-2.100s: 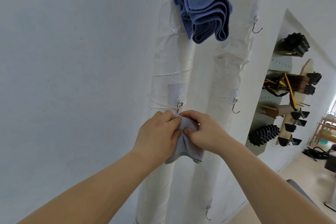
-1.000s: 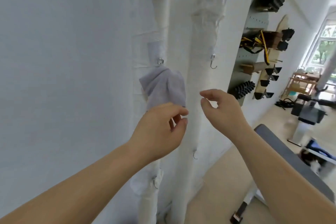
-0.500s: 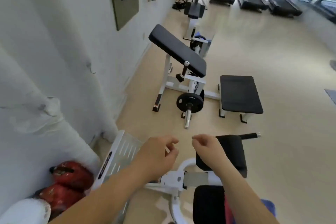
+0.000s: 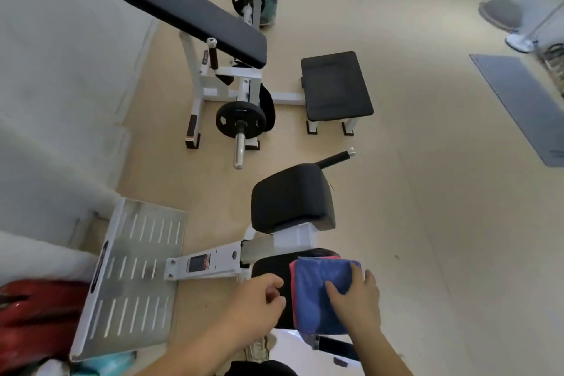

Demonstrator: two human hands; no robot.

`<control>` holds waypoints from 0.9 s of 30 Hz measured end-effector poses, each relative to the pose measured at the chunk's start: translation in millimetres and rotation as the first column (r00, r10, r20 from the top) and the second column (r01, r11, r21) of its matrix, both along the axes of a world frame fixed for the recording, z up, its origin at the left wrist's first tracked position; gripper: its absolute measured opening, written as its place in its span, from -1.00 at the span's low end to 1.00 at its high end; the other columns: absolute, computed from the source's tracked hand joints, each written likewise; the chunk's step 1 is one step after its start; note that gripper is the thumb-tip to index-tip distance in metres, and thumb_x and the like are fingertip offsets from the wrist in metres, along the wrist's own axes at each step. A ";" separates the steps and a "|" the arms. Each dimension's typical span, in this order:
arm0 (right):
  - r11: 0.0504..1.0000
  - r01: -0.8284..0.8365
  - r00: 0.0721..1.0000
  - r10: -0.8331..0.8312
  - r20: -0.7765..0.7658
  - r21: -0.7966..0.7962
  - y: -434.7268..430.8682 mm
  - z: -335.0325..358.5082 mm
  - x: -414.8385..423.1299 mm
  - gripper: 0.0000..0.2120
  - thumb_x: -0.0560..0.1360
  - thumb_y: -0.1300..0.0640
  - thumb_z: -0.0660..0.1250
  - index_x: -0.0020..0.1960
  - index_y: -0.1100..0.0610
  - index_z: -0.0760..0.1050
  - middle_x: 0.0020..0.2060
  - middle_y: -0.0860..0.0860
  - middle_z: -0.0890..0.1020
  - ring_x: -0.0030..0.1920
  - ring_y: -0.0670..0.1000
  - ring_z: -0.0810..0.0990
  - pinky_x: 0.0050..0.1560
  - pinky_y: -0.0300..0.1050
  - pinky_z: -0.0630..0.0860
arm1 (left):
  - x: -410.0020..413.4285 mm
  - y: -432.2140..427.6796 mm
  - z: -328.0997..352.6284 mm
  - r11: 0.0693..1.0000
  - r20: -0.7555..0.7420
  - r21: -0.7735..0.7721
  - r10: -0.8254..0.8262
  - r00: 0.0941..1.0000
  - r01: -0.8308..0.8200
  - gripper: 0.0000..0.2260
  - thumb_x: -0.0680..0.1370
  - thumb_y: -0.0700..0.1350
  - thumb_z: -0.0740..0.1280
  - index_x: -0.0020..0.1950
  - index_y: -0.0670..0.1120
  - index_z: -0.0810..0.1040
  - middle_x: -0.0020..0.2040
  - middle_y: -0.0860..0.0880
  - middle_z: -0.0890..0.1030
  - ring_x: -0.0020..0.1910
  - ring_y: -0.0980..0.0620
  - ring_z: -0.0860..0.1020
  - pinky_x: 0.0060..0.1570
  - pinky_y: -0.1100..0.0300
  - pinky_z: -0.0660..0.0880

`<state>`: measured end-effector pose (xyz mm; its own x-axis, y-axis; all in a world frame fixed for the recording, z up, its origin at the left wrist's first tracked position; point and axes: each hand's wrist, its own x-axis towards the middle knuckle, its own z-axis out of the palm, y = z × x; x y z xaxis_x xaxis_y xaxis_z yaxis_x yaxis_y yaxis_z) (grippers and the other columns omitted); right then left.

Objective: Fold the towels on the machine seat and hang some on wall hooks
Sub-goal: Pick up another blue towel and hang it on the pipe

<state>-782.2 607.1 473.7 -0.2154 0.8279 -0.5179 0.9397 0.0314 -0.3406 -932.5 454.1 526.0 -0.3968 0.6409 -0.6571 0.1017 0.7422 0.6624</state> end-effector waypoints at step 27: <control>0.965 0.208 0.957 -0.235 -0.169 -0.161 6.1 -5.6 71.6 -0.83 0.56 -0.02 0.40 0.03 0.08 0.53 -0.12 -0.03 0.64 -0.17 -0.15 0.57 -0.30 -0.28 0.40 | 77.3 49.3 -51.2 0.859 0.250 -0.312 0.486 0.838 -0.405 -0.79 0.50 -0.18 0.49 0.07 -0.07 0.53 0.02 -0.10 0.64 -0.01 -0.09 0.65 0.09 -0.04 0.66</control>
